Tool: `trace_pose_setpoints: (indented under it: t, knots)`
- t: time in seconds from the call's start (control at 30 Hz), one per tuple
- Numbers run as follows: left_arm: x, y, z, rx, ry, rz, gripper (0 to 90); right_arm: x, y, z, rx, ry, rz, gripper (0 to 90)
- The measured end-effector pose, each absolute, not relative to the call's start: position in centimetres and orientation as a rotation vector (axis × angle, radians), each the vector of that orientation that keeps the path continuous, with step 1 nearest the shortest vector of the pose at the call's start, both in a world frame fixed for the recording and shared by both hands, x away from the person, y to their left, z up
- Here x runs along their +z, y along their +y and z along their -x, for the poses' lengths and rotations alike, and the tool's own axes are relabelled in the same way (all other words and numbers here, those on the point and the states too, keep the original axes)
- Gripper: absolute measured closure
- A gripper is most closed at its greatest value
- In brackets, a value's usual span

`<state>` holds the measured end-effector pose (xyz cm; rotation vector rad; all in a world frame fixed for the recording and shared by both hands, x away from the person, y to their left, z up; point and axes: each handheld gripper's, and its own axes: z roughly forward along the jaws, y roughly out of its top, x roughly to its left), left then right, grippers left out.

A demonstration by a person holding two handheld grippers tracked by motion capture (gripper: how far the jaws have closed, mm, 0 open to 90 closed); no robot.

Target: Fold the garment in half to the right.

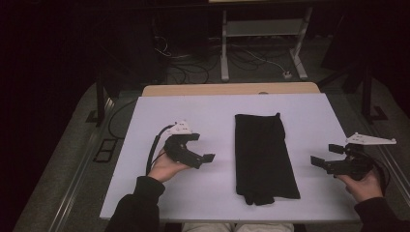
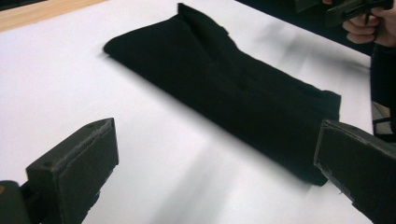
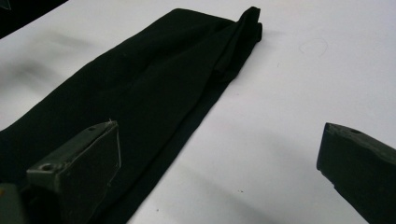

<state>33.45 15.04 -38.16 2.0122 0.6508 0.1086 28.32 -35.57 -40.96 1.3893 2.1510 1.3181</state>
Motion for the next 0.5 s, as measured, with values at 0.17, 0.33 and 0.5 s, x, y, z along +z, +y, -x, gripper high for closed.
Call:
trace_pose_setpoints:
  t: [0.17,0.33,0.5]
  knots:
    - [-38.3,16.6,-33.1,0.125,0.669,-2.000,0.0,-41.0,-35.6,-28.3,1.316,2.151,-1.391,0.0]
    - [-38.6,18.1,-32.7,0.137,0.697,-1.977,0.0,-41.0,-35.5,-28.4,1.311,2.156,-1.398,0.0]
    - [-38.8,19.7,-32.3,0.156,0.726,-1.958,0.0,-41.1,-35.4,-28.4,1.309,2.159,-1.393,0.0]
